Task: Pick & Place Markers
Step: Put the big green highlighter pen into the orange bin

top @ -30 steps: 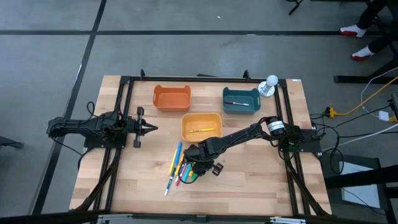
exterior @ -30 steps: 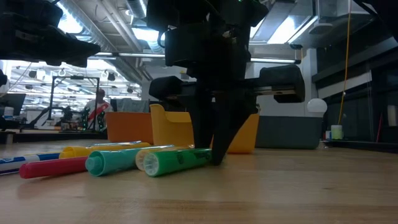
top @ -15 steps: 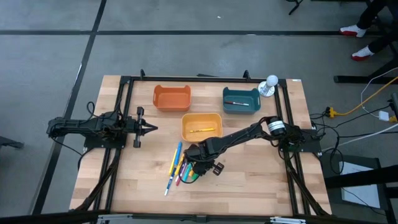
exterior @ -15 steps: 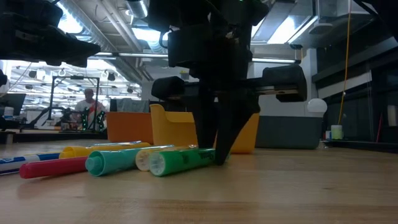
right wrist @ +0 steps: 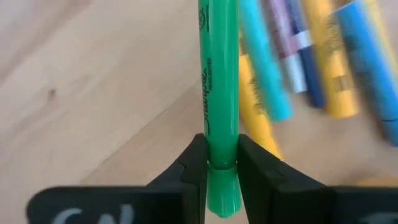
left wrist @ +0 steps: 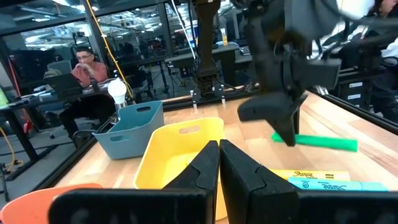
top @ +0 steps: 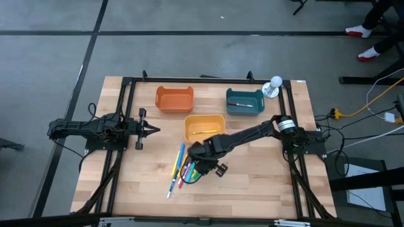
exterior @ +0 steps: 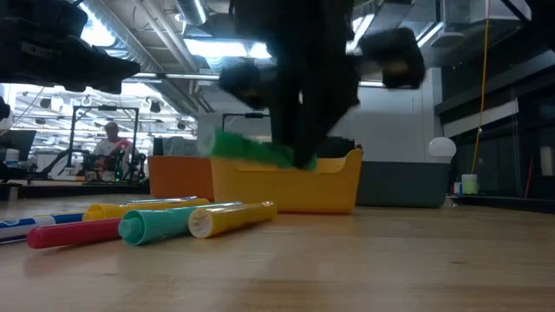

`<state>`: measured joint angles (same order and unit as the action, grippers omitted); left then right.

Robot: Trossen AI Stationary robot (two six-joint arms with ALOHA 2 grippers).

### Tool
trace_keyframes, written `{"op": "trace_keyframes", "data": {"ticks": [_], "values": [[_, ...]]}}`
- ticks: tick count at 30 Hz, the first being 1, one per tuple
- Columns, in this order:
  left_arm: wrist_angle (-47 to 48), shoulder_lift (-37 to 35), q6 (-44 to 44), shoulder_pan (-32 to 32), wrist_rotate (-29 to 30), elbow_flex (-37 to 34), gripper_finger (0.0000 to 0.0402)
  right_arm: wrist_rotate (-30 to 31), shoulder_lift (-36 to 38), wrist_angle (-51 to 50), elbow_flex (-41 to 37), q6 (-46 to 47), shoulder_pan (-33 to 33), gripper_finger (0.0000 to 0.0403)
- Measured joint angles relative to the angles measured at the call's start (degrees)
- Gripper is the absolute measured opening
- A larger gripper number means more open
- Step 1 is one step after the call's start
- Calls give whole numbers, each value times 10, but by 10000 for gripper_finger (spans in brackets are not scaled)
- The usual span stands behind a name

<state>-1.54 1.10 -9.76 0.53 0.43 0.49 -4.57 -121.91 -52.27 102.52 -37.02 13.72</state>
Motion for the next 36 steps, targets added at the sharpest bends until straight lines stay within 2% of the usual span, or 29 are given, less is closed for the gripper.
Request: {"op": "trace_keyframes", "data": {"ticks": [17,24,36], "values": [[0,0,0,0,0,0,13,1,1,-8,185,53,-6,64],[0,0,0,0,0,0,8,39,1,-27,247,67,-13,64],[1,0,0,0,0,0,9,39,4,-20,266,162,-52,64]]}}
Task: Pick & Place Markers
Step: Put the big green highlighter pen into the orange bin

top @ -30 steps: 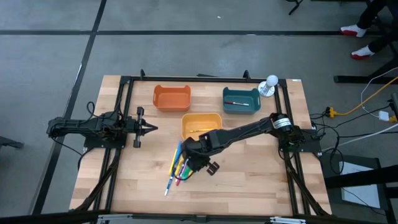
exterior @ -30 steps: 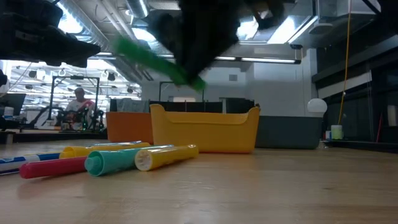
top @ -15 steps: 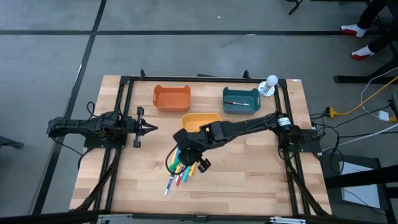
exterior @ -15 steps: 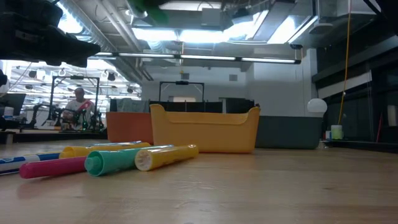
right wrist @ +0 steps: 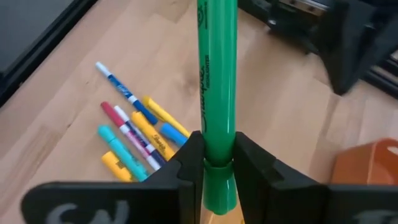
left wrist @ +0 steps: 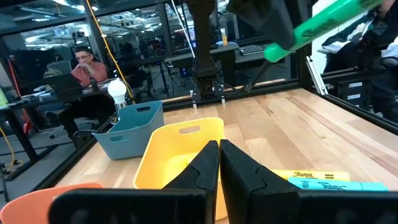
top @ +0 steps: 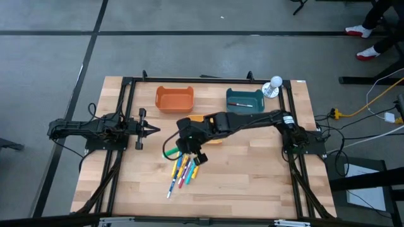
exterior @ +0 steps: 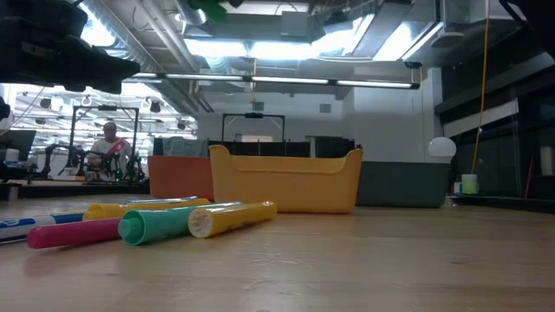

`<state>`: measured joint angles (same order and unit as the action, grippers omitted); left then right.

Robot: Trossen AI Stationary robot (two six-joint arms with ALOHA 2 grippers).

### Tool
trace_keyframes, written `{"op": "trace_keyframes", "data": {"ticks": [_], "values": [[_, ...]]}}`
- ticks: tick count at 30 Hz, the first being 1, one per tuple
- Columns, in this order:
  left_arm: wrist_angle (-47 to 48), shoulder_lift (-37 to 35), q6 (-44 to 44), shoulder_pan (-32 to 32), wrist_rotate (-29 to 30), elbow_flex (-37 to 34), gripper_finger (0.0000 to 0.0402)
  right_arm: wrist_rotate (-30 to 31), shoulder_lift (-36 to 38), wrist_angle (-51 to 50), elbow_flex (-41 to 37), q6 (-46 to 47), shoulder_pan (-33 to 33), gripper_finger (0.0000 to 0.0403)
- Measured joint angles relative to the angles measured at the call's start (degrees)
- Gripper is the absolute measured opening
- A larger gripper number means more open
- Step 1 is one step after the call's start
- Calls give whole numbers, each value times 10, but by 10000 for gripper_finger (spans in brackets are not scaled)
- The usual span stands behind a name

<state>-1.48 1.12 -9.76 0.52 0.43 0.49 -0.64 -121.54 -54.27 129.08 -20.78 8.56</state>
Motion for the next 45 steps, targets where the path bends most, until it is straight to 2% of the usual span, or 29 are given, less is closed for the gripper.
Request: {"op": "trace_keyframes", "data": {"ticks": [16,23,36,45], "values": [[0,0,0,0,0,0,8,16,1,43,-5,99,-37,64],[0,0,0,0,0,0,13,26,28,89,-99,125,-44,64],[0,0,0,0,0,0,12,26,172,198,-295,145,-88,64],[0,0,0,0,0,0,8,20,226,222,-327,141,-136,64]]}}
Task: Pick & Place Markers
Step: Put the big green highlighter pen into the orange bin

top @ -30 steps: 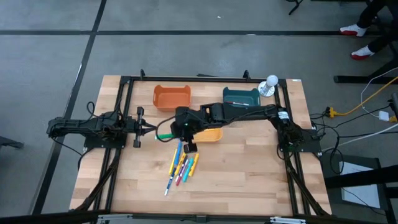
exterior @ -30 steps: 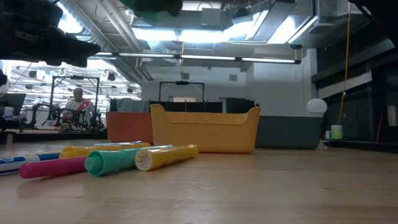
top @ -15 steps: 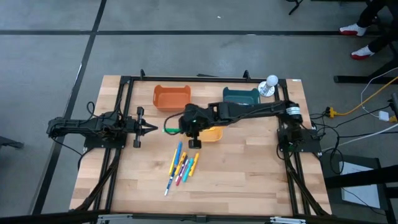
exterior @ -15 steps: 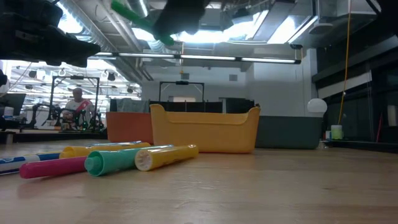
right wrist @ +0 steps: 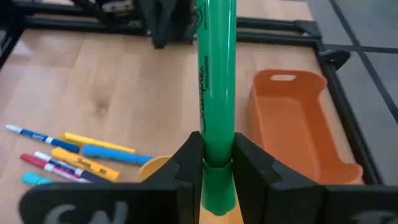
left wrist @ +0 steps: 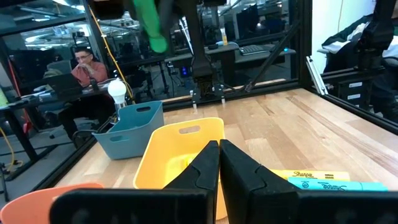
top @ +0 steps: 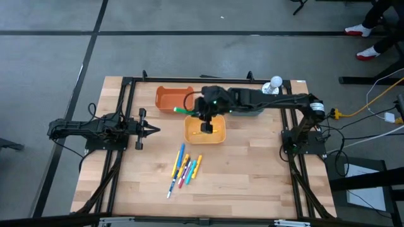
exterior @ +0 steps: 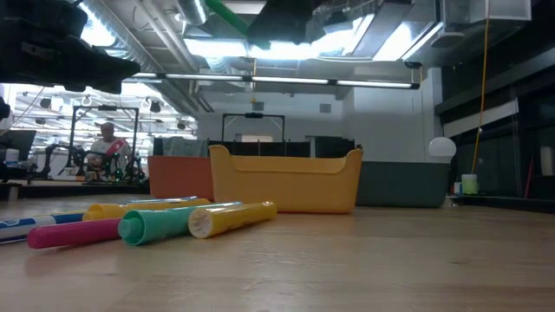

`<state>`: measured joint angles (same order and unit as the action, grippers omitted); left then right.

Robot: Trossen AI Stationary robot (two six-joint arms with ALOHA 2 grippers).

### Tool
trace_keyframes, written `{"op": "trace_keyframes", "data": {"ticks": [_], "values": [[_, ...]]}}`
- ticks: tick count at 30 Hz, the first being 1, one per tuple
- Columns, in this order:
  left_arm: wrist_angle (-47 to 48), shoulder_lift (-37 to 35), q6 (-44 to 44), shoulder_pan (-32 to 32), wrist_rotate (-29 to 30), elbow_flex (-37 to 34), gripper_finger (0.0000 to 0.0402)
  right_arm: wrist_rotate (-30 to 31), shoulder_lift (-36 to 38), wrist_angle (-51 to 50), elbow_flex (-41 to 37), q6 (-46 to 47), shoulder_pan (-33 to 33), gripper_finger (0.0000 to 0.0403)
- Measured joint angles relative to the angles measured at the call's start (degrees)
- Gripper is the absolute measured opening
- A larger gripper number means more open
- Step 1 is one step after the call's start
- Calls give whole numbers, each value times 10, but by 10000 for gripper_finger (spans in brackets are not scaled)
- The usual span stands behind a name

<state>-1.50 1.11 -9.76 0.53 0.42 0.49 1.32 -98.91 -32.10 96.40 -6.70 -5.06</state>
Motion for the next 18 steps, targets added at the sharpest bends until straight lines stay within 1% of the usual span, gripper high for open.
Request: {"op": "trace_keyframes", "data": {"ticks": [7,14,18], "values": [[0,0,0,0,0,0,13,-15,24,2,0,0,-37,64],[0,0,0,0,0,0,8,-85,32,1,0,3,-62,64],[0,0,0,0,0,0,12,-86,33,1,0,5,-61,64]]}}
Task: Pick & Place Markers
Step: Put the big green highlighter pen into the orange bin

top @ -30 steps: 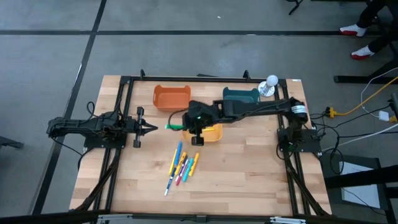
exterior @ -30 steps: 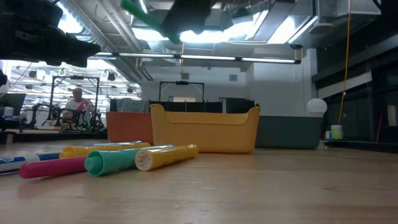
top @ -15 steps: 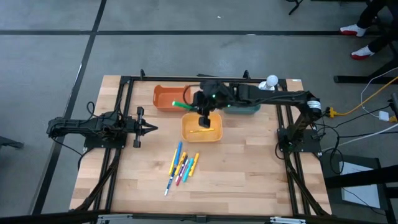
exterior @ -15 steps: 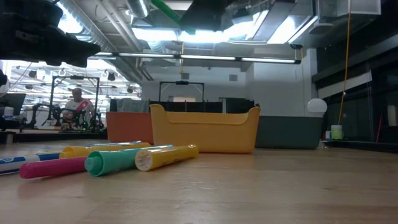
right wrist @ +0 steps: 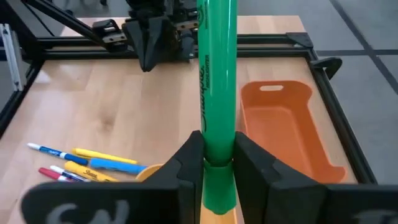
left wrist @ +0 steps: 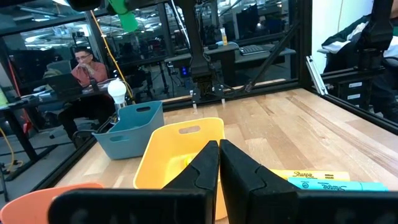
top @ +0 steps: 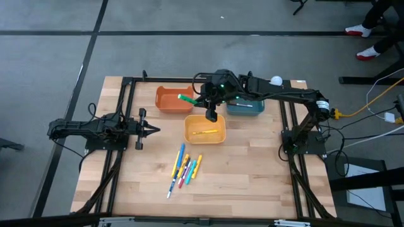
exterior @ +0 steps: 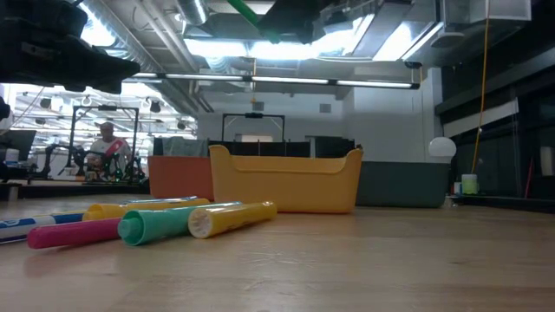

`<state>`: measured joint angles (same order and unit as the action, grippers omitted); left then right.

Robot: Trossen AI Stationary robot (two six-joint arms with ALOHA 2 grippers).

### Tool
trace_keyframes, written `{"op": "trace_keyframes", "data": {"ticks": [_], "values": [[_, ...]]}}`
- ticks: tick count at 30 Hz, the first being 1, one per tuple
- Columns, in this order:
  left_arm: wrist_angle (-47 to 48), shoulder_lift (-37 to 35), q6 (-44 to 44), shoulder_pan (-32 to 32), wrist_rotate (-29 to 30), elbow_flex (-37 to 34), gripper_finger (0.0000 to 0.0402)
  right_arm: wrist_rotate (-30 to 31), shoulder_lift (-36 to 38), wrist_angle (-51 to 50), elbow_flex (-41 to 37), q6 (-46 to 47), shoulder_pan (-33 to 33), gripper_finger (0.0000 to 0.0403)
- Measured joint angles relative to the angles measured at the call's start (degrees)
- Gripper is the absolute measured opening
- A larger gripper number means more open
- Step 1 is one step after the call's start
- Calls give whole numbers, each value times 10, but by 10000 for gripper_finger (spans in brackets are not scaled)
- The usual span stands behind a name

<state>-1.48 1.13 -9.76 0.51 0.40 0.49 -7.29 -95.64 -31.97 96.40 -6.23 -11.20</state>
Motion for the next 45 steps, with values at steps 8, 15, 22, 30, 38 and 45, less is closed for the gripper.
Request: {"op": "trace_keyframes", "data": {"ticks": [8,15,22,30,38,45], "values": [[0,0,0,0,0,0,9,-4,0,0,0,15,1,64],[0,0,0,0,0,0,12,-20,0,0,0,43,12,64],[-8,0,-3,0,0,0,8,-19,0,11,0,100,18,64],[-23,0,76,-2,-26,0,9,-14,0,14,0,118,18,64],[-102,0,234,-2,-16,0,11,-14,0,15,0,118,18,64],[-150,0,322,-2,-15,7,4,-16,0,16,0,114,23,64]]}}
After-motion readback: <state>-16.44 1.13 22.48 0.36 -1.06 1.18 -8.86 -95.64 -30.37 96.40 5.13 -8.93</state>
